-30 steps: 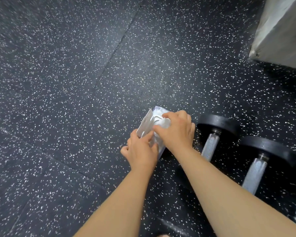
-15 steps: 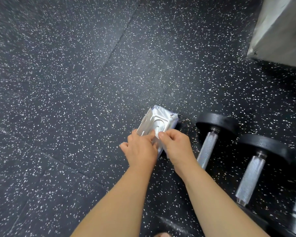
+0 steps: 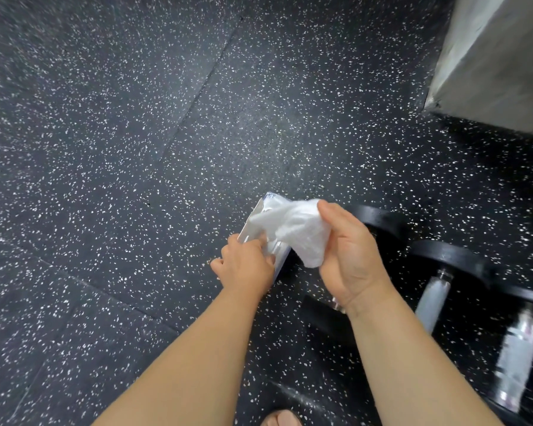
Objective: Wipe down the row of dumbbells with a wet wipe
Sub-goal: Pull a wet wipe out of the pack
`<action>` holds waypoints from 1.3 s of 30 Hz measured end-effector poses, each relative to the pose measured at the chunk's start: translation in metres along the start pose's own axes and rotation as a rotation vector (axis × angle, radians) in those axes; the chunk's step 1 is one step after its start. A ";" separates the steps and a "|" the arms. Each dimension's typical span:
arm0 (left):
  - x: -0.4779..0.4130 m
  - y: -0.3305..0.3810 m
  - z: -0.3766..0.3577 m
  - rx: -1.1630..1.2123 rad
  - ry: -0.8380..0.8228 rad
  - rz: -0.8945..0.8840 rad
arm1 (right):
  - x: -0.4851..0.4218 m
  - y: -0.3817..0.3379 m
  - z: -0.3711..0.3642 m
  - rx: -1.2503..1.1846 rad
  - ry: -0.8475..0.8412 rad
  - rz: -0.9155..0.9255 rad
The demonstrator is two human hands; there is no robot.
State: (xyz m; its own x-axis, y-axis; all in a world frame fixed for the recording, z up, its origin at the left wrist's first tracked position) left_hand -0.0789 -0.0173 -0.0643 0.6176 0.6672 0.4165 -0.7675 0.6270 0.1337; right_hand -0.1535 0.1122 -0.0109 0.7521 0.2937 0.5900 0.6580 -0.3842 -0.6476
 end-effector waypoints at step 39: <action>0.254 0.115 0.187 0.789 -0.400 -0.209 | 0.259 -0.146 0.087 0.136 0.117 -0.526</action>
State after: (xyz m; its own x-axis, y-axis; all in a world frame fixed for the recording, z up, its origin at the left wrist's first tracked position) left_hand -0.0422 0.1493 0.2251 0.7645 0.2896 0.5759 -0.6324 0.1636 0.7572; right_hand -0.0515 0.3201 0.1948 0.3166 0.3133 0.8953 0.9485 -0.0929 -0.3028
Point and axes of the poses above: each hand's wrist, its own x-axis away from the middle knuckle, its own z-axis out of the back of the hand, y = z × x, the point moved 8 cm from there along -x, towards the middle knuckle, and after that the axes turned 8 degrees about y, right-handed, at the moved point
